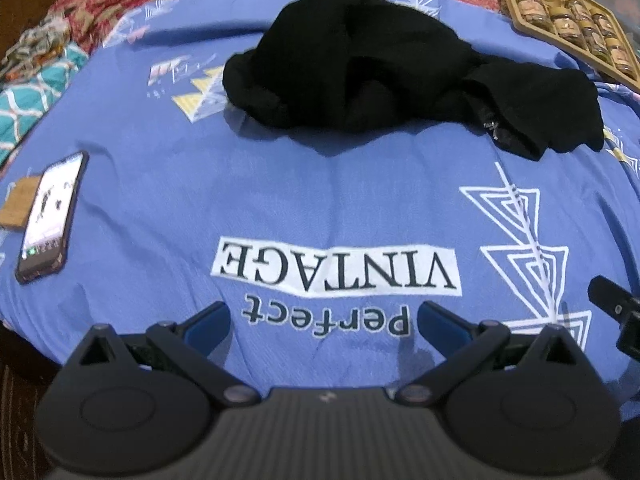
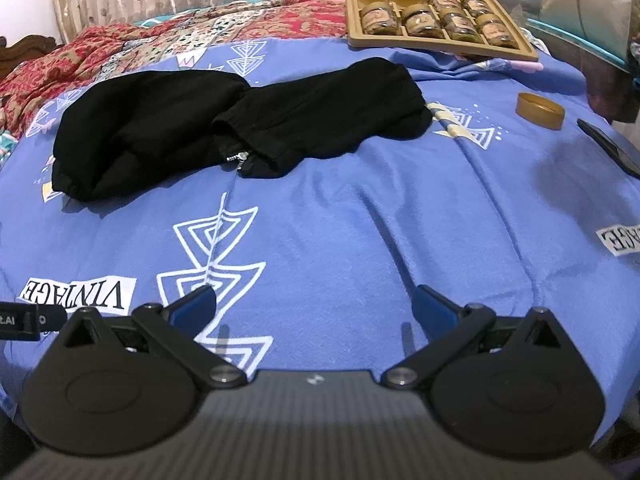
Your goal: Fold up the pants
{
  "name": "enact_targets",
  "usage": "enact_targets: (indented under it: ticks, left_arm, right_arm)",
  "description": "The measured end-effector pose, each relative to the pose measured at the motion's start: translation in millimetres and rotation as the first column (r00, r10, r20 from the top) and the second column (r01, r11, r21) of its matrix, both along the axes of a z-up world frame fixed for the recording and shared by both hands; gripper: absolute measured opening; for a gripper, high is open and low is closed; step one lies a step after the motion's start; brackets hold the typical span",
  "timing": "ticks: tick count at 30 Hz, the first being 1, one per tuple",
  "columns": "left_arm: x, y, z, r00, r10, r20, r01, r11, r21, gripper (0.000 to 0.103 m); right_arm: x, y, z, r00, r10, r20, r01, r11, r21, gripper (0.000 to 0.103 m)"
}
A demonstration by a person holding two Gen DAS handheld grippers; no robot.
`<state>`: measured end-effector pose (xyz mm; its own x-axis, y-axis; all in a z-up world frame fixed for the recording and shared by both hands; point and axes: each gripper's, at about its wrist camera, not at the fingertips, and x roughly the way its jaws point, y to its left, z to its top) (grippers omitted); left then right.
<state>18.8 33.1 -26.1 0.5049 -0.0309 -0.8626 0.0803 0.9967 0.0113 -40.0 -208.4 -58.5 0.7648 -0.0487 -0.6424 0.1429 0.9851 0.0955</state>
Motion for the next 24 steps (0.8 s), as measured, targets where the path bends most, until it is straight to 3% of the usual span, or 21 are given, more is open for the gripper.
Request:
enact_targets:
  ticks: [3, 5, 7, 12, 16, 18, 19, 20, 22, 24]
  left_arm:
    - [-1.4, 7.9, -3.5, 1.0, -0.002, -0.028, 0.0, 0.998, -0.066, 0.103]
    - [-2.3, 11.5, -5.5, 0.999, -0.028, -0.044, 0.023, 0.993, -0.114, 0.103]
    - [-3.0, 14.2, -4.7, 0.998, -0.053, -0.041, 0.047, 0.988, -0.146, 0.103]
    - [4.7, 36.6, 4.0, 1.0, -0.002, -0.01, 0.0, 0.974, -0.228, 0.103]
    - [26.1, 62.1, 11.3, 0.997, 0.067, -0.023, -0.071, 0.955, -0.287, 0.097]
    - [43.2, 66.2, 16.0, 0.997, 0.081, -0.009, -0.08, 0.958, -0.275, 0.097]
    - [52.5, 65.4, 18.2, 0.996, 0.086, -0.002, -0.083, 0.96, -0.267, 0.096]
    - [62.9, 63.8, 20.0, 0.996, 0.087, 0.007, -0.082, 0.961, -0.263, 0.096]
    - [88.0, 58.3, 21.7, 0.997, 0.076, 0.033, -0.065, 0.962, -0.265, 0.096]
    - [118.6, 50.8, 18.2, 0.997, 0.068, 0.048, -0.054, 0.964, -0.261, 0.096]
  right_arm:
    - [3.3, 2.1, 4.6, 0.999, 0.021, 0.03, -0.019, 0.999, -0.042, 0.099]
    - [12.9, 3.5, 10.9, 0.997, 0.046, 0.056, -0.04, 0.994, -0.102, 0.084]
    - [32.5, 4.4, 19.3, 0.993, 0.082, 0.084, -0.068, 0.985, -0.157, 0.077]
    - [102.5, 21.1, 25.8, 0.978, 0.17, 0.125, -0.127, 0.947, -0.295, 0.078]
    - [169.0, 36.1, 3.8, 0.977, 0.215, 0.007, -0.198, 0.909, -0.367, 0.083]
    - [194.8, 33.6, -11.7, 0.978, 0.196, -0.072, -0.208, 0.901, -0.381, 0.067]
    - [202.3, 28.8, -15.7, 0.977, 0.19, -0.094, -0.212, 0.902, -0.375, 0.022]
    - [206.5, 20.5, -14.4, 0.98, 0.172, -0.103, -0.197, 0.915, -0.351, 0.023]
    - [197.4, -17.2, 6.3, 0.997, 0.075, 0.006, -0.072, 0.966, -0.247, 0.022]
    - [185.4, -59.2, 30.7, 0.994, -0.053, 0.099, 0.073, 0.975, -0.209, 0.022]
